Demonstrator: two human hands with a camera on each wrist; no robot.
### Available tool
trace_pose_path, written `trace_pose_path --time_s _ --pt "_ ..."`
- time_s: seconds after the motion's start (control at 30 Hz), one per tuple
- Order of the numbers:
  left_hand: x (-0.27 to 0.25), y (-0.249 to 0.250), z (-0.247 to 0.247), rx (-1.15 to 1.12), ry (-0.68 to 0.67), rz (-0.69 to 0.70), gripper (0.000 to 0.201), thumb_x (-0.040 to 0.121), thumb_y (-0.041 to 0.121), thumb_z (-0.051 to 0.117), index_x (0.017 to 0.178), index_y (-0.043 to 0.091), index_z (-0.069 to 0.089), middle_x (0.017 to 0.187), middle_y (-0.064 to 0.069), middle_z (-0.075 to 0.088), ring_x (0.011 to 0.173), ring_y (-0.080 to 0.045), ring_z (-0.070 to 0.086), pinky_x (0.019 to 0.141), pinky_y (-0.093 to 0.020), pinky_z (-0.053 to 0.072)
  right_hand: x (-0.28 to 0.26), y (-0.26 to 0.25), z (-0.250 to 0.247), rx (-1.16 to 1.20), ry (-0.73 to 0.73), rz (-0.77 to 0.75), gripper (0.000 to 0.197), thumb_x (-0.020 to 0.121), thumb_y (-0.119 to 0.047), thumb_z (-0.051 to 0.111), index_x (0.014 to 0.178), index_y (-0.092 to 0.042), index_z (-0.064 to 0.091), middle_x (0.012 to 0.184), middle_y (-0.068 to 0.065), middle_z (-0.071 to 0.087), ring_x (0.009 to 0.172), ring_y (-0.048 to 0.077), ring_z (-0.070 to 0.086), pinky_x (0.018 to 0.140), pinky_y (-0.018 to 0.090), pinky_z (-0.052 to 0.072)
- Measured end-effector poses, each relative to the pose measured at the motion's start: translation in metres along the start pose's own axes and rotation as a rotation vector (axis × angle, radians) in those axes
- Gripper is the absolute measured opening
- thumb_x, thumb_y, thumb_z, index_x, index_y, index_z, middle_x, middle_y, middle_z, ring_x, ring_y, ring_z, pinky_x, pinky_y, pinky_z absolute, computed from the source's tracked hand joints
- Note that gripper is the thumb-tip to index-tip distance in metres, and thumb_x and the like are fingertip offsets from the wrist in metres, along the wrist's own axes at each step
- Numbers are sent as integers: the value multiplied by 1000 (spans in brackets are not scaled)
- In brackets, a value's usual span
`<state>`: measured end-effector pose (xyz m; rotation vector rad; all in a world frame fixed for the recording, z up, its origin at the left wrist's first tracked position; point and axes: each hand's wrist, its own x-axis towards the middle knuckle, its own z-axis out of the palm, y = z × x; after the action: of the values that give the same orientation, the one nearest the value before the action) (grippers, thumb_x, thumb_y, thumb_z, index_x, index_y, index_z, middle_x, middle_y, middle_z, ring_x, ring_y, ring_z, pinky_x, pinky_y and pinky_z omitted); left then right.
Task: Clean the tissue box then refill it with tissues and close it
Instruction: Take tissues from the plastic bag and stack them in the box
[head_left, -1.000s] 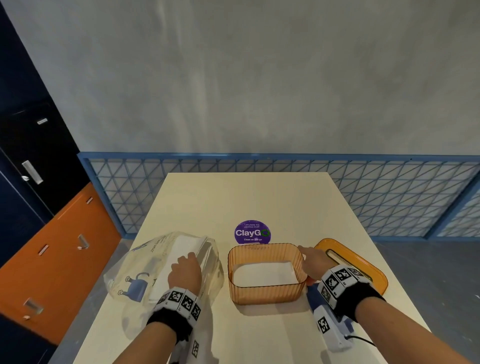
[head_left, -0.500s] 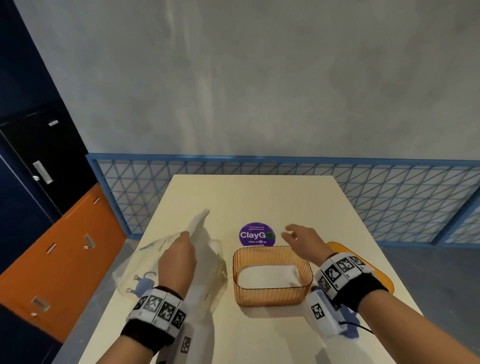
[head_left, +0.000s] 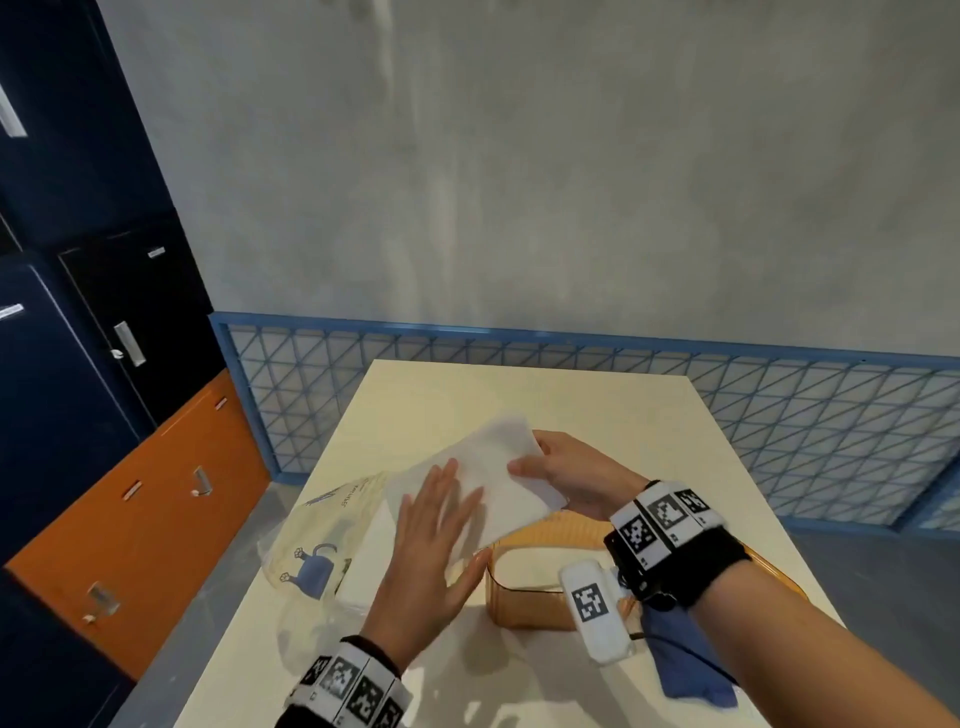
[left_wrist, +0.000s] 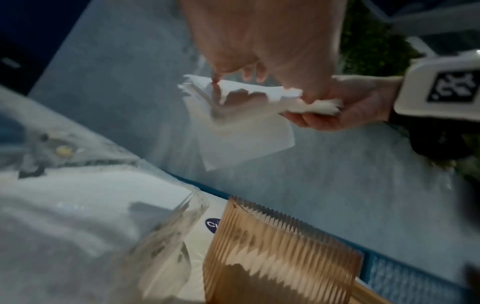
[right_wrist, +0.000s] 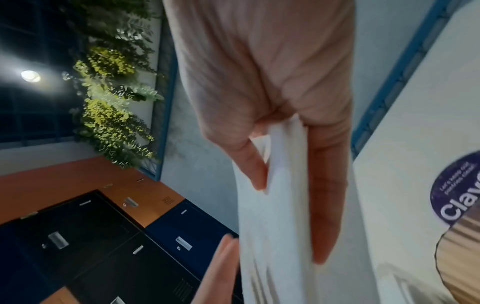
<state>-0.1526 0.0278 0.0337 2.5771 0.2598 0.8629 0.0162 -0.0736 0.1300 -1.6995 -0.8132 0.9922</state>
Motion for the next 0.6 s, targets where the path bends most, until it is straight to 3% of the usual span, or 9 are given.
trace_pose_path --time_s 0.03,0.1,0.17,0.23,0.27,0.33,0.4,0.47,0.6 --pt "0 3 -2 -129 54 -116 63 87 51 46 143 31 24 158 0 15 147 -11 9 117 -37 16 -3 1 -3 -24 14 -39 20 93 -9 50 109 -18 58 105 7 64 92 22 61 80 35 50" --pt "6 7 -6 -427 253 -384 73 83 50 48 145 24 21 157 3 14 144 -8 14 116 -29 17 -9 3 -7 -34 4 -100 23 94 -13 51 108 -30 57 103 0 64 93 20 61 81 35 49" --pt "17 3 -13 -716 350 -644 71 89 28 54 147 22 15 155 0 19 142 -14 20 118 -37 19 -14 6 -11 3 -4 -132 25 94 -15 52 113 -32 55 106 0 63 96 21 60 82 36 48" --pt "28 -4 -19 -1045 294 -818 80 81 21 57 146 32 13 147 1 33 137 -18 30 116 -43 22 -17 9 -11 37 2 -144 24 94 -15 52 113 -29 55 107 -1 63 98 20 59 83 34 48" --pt "31 -9 -21 -1164 242 -862 82 73 22 55 144 36 16 139 2 41 131 -19 37 114 -45 25 -18 9 -11 46 12 -149 23 94 -14 51 112 -28 56 106 -1 63 97 19 59 84 33 48" --pt "38 -15 -26 -1257 129 -868 79 64 23 56 138 31 29 125 0 50 116 -17 47 104 -45 37 -19 11 -8 47 38 -153 21 95 -14 51 111 -26 57 106 -1 64 98 19 59 88 35 47" --pt "41 -13 -30 -1220 65 -817 57 66 20 55 123 24 48 118 -2 55 108 -17 50 90 -40 45 -18 13 -6 42 76 -149 21 95 -14 50 112 -23 57 107 1 63 100 20 58 92 38 46" --pt "43 -9 -32 -1135 89 -795 27 80 12 52 105 24 56 105 0 60 101 -18 51 83 -37 47 -17 16 -3 54 114 -138 22 96 -13 49 116 -19 56 109 4 62 100 21 56 91 36 46" --pt "39 -9 -33 -959 130 -781 28 96 3 41 99 26 55 100 4 62 98 -15 54 96 -39 43 -14 23 5 59 190 -142 41 91 -15 58 128 -16 41 120 7 54 108 24 54 90 37 49"
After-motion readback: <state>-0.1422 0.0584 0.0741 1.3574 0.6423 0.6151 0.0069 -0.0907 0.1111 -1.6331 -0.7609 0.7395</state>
